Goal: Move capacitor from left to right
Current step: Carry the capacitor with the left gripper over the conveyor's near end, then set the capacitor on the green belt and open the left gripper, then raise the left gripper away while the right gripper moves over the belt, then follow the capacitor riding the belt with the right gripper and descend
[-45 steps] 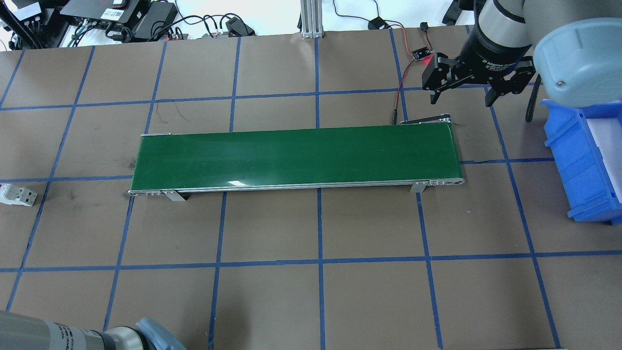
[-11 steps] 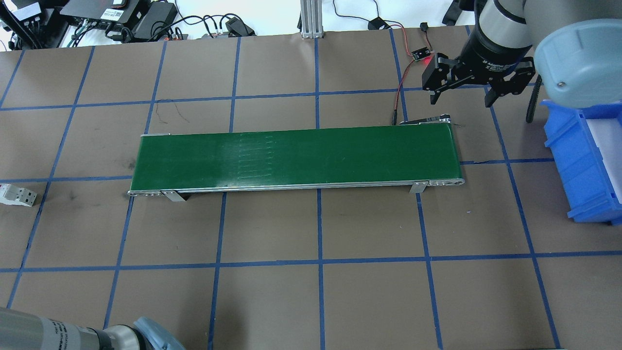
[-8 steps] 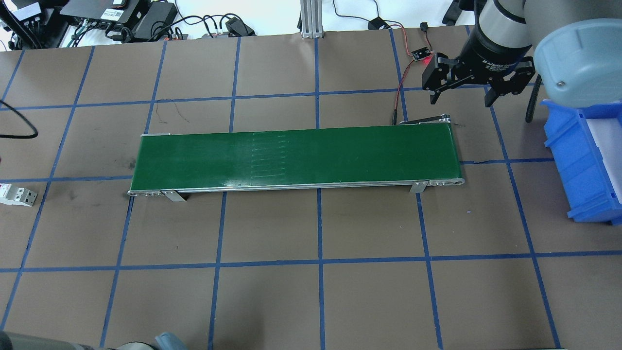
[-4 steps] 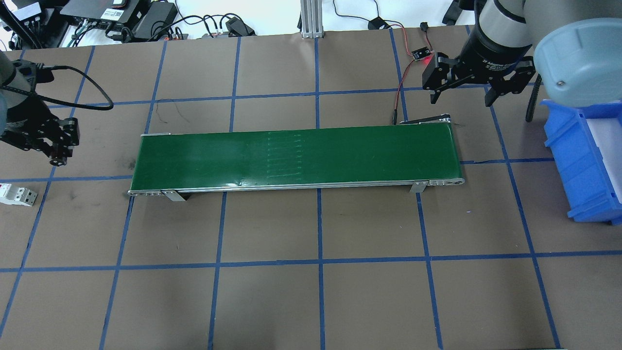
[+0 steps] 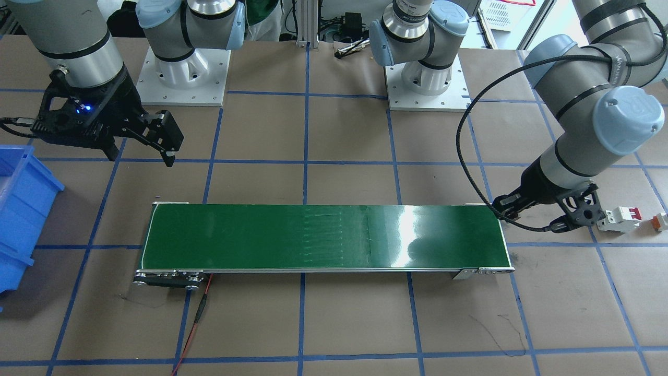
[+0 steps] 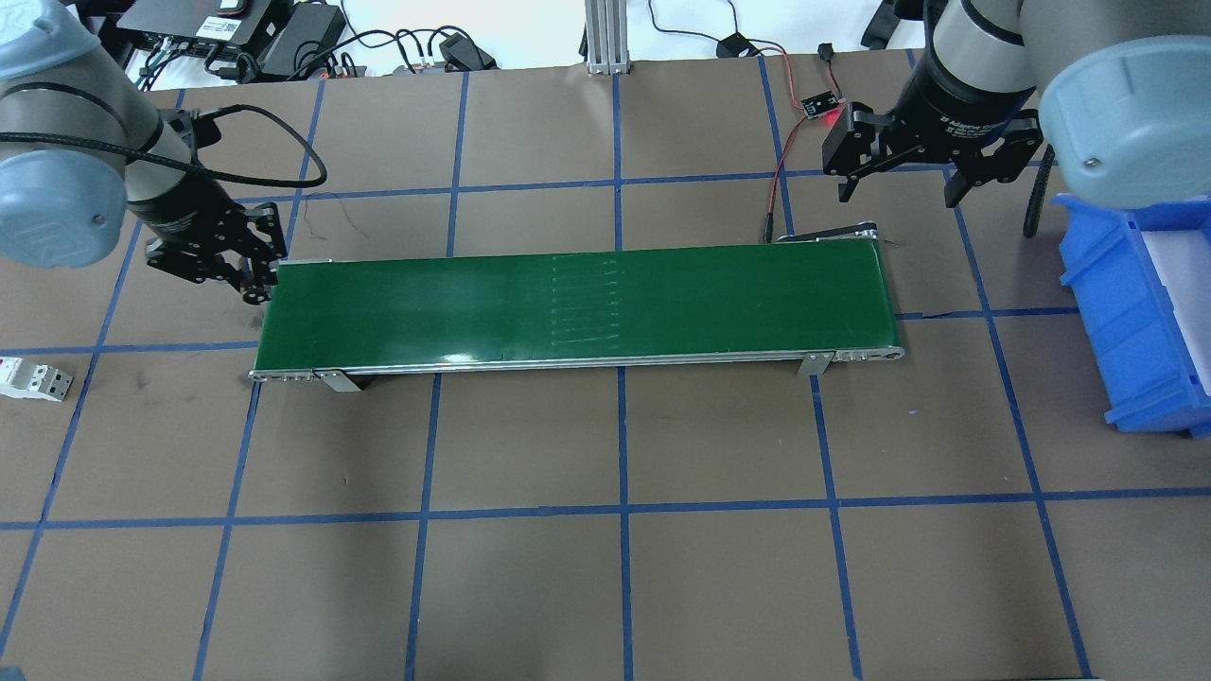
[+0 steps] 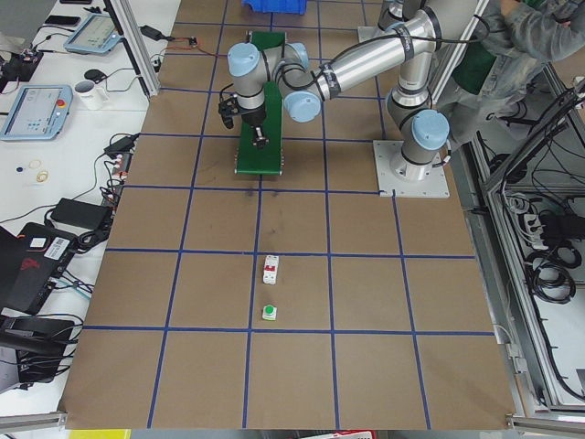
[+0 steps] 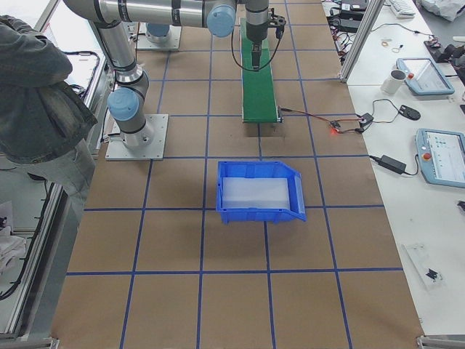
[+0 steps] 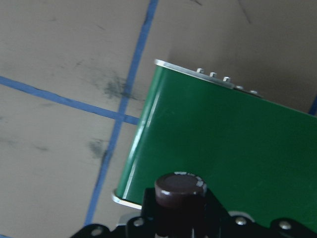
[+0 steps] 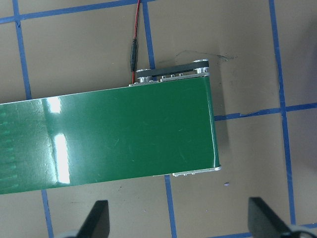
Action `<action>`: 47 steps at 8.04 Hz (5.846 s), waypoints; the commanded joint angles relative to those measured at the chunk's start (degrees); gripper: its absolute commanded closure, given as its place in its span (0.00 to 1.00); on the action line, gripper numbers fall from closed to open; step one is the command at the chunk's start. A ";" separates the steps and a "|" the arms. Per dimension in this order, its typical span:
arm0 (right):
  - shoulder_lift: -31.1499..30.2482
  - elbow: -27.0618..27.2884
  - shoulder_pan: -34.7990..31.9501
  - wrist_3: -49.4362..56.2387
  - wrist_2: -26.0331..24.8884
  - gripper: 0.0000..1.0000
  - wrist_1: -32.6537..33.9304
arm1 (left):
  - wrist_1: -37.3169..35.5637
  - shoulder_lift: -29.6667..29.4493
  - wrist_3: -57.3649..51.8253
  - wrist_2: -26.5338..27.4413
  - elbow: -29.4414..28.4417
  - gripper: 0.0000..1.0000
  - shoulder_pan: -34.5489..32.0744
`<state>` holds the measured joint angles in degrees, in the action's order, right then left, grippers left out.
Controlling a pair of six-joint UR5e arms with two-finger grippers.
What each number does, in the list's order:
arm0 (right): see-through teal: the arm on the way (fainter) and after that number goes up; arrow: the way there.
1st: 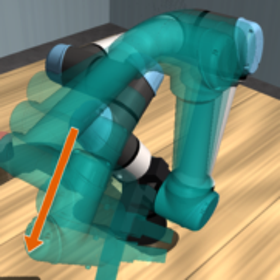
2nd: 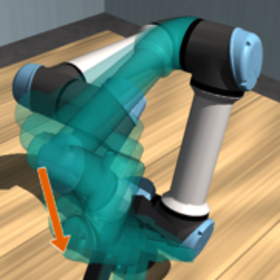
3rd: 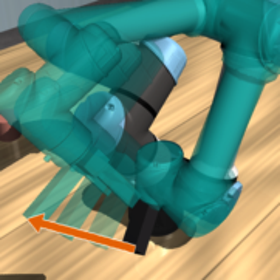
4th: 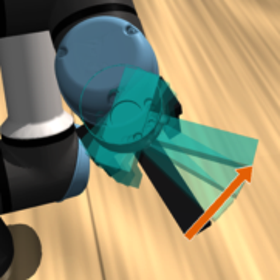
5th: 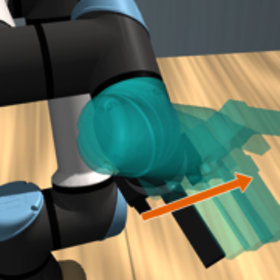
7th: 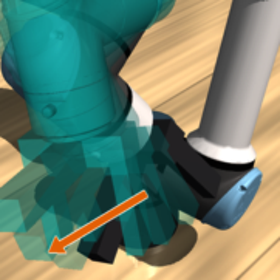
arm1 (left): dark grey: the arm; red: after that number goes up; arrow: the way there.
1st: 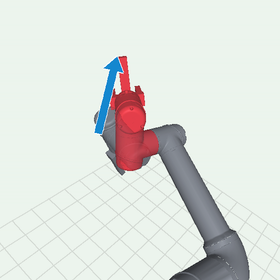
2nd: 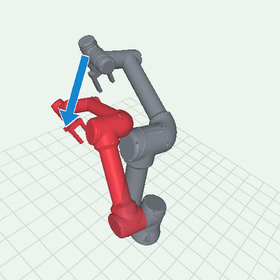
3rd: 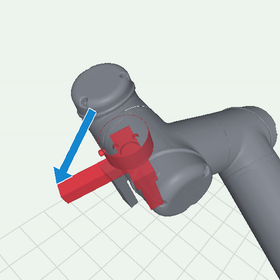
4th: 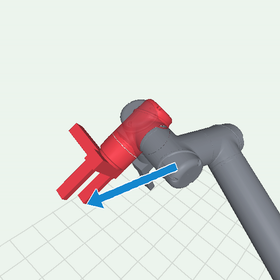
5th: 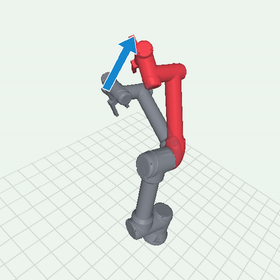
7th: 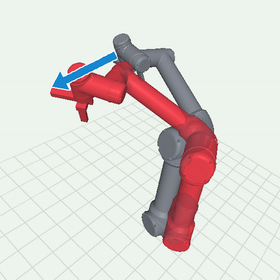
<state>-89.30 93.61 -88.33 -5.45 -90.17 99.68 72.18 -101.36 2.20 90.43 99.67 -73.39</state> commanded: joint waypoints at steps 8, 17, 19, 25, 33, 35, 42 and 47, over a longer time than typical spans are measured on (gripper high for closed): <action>0.00 0.08 0.00 0.00 0.00 0.00 -0.27 | -11.72 -9.82 5.09 -0.45 1.49 0.69 -7.46; 0.00 0.17 0.00 0.00 -0.09 0.00 -0.27 | 14.94 -8.23 5.35 -0.95 -13.11 0.00 -8.00; 0.09 0.26 0.00 0.18 0.70 0.00 -0.18 | 20.96 -8.50 5.53 -0.96 -21.24 0.00 -8.00; 1.76 2.18 -0.18 4.46 7.52 0.00 -0.36 | 23.27 -6.92 5.62 -0.34 -23.64 0.00 -6.95; 6.85 4.47 -0.18 9.05 7.91 0.01 6.13 | 22.47 6.08 4.21 2.29 -23.47 0.00 1.76; 7.64 4.74 -0.18 9.14 8.00 0.00 7.90 | 22.47 6.88 4.21 2.29 -23.64 0.00 1.58; 12.56 6.31 -0.26 8.62 8.17 0.01 13.59 | 22.03 7.67 4.21 2.38 -23.29 0.00 1.14; 13.89 6.85 -1.92 0.44 8.08 0.02 16.43 | 19.04 6.62 4.39 2.38 -22.59 0.00 0.36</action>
<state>-75.59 100.42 -88.93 -2.80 -81.97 115.77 91.23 -94.50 6.50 92.77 76.75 -72.34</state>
